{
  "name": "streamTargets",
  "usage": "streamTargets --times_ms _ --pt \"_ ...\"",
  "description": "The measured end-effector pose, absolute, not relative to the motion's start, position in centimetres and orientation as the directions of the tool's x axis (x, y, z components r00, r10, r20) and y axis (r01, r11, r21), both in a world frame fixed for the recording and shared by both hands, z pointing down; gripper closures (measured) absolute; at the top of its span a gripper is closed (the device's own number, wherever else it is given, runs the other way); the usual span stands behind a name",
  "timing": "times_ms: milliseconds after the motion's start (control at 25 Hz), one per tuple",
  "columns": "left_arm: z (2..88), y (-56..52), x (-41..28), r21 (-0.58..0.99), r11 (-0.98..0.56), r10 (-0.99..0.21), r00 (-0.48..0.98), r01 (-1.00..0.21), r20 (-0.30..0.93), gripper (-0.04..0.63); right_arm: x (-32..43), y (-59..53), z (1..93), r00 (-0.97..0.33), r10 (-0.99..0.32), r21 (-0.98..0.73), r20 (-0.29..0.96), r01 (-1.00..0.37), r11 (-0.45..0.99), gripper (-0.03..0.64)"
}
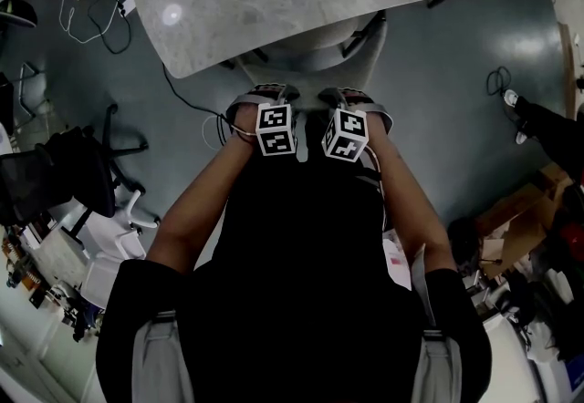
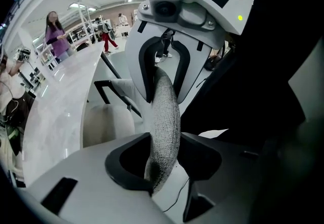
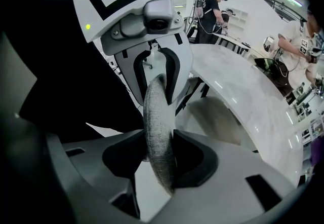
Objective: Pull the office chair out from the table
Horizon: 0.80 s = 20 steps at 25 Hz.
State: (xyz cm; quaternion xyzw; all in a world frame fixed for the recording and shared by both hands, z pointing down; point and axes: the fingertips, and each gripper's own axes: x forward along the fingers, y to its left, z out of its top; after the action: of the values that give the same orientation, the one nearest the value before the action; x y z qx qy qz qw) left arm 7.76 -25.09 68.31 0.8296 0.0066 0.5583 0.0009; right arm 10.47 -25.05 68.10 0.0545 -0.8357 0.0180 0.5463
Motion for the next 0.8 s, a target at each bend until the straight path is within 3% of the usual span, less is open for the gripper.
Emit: streamTargets --times_ms 800 --pt "68.38 -24.95 7.83 0.019 -0.997 0.046 0.37 0.074 0.928 0.5 10.53 -24.93 68.23 -0.373 -0.059 0.018 0.926 -0.114 0.993 0.505"
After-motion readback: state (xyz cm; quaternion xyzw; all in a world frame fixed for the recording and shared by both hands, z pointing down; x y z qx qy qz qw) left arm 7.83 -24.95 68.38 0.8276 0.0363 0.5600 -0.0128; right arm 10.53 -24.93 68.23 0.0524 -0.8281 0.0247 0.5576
